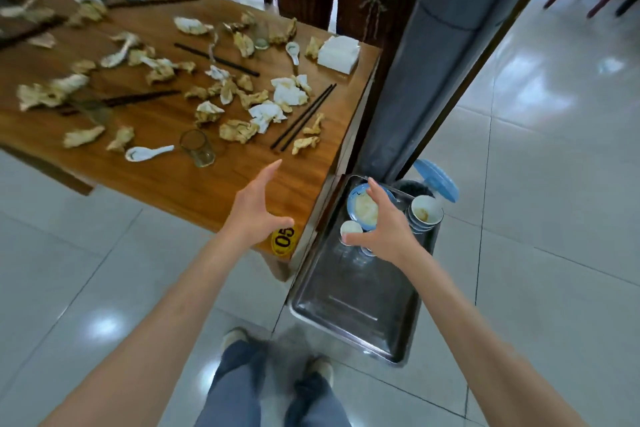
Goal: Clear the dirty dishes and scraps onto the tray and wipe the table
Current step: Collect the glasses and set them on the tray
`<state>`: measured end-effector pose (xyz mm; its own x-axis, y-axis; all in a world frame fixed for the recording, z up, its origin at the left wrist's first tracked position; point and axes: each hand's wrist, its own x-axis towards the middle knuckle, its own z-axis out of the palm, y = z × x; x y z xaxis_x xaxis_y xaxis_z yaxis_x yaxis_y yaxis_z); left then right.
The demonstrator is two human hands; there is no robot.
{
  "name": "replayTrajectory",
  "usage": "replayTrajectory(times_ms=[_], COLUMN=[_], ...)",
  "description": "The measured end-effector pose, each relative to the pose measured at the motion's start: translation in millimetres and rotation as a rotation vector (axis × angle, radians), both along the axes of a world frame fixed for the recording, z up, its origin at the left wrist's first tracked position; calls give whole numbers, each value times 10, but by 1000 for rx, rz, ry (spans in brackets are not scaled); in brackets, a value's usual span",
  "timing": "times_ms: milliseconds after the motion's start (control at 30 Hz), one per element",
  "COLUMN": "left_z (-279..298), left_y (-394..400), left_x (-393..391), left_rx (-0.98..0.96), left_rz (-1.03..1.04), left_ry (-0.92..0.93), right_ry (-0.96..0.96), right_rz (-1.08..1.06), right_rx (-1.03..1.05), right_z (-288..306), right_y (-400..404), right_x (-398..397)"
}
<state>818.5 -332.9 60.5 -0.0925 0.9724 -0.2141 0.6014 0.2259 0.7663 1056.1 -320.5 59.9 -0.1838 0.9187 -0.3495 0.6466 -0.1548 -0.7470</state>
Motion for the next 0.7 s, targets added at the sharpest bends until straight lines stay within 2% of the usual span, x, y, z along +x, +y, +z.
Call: replayTrajectory(times_ms=[300,567,700], left_z=[356,335,251], left_y=[37,261,456], left_x=[-1119,-2417,-2957], left_rx=[79,57,18], left_rz=[103,62,17], left_ry=[54,69,75], right_ry=[-48,-30,-92], right_rz=[174,66,-6], right_rx=[66,0,21], right_z=[259,135,8], right_y=[251,464,603], right_x=[-1180,-2431,-2925])
